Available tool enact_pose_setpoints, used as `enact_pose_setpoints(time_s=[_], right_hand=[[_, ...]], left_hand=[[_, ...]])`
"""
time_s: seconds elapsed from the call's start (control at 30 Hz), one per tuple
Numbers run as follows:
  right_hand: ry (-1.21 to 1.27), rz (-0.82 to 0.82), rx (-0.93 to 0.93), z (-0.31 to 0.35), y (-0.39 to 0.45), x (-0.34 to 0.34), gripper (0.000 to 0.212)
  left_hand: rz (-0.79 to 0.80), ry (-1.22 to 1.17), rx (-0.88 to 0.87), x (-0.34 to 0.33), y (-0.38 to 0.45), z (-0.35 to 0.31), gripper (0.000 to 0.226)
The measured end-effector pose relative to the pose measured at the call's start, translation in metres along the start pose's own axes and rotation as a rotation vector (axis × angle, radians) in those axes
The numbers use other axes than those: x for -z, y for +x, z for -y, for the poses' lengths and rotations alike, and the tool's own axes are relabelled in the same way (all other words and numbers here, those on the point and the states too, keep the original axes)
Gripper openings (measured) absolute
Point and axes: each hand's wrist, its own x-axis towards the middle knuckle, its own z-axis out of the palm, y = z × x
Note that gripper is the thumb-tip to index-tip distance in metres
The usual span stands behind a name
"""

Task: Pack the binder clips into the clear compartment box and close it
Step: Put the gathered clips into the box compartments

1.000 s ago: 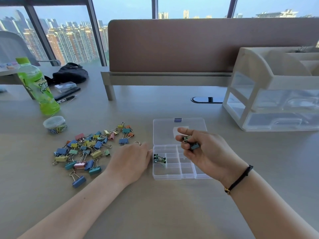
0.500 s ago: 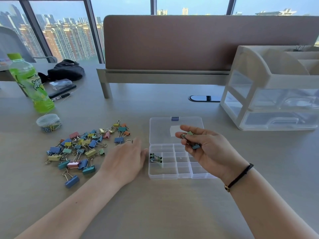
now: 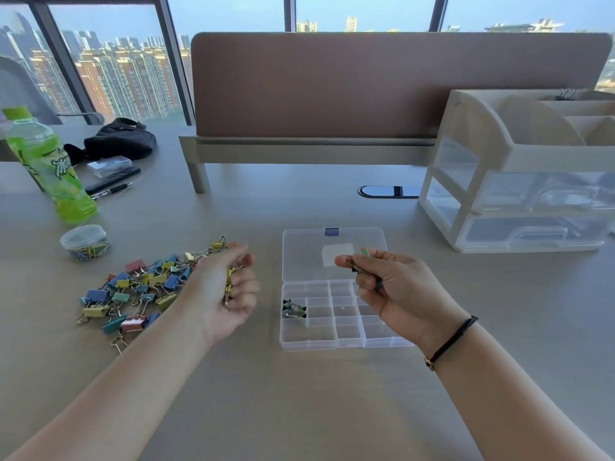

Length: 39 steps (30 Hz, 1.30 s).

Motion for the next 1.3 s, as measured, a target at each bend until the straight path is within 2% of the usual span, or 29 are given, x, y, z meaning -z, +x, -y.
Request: enact_pose_setpoints(time_s=[0.07, 0.2, 0.33, 0.47, 0.53, 0.67, 0.73, 0.83, 0.97, 1.07, 1.3], right_hand=[[-0.018, -0.010, 0.004, 0.000, -0.001, 0.000, 0.007], [-0.019, -0.033, 0.018, 0.000, -0.001, 0.002, 0.005], [-0.084, -0.058, 0.040, -0.001, 0.002, 0.004, 0.008], [-0.208, -0.090, 0.115, -0.005, 0.004, 0.005, 0.020], [-0.272, -0.097, 0.158, -0.006, 0.005, 0.004, 0.016], [-0.488, -0.171, 0.271, -0.004, 0.007, 0.006, 0.003], [-0.601, -0.192, 0.313, -0.003, 0.008, 0.009, 0.003], [-0.653, -0.201, 0.342, -0.001, 0.008, 0.012, 0.002], [-0.692, -0.227, 0.370, 0.003, 0.009, 0.016, 0.004], [-0.750, -0.216, 0.406, 0.005, 0.007, 0.018, 0.003], [-1.104, -0.015, 0.423, -0.003, 0.000, 0.010, 0.006]], left_hand=[[0.029, -0.153, 0.131, -0.006, 0.000, -0.003, 0.031], [0.088, -0.231, 0.213, -0.026, 0.001, 0.002, 0.034], [0.184, -0.059, 0.187, -0.044, 0.001, 0.006, 0.024], [0.244, 0.409, -0.055, -0.053, -0.002, 0.020, 0.020], [0.235, 0.601, -0.211, -0.054, -0.004, 0.028, 0.024], [0.084, 1.127, -0.750, -0.047, -0.001, 0.037, 0.018], [0.061, 1.376, -0.899, -0.039, 0.000, 0.040, 0.015], [0.058, 1.696, -0.979, -0.031, 0.003, 0.044, 0.031], [0.059, 1.900, -0.958, -0.034, 0.003, 0.040, 0.036], [0.105, 1.892, -0.940, -0.030, 0.003, 0.038, 0.035], [0.118, 1.826, -0.970, -0.025, -0.003, 0.032, 0.030]])
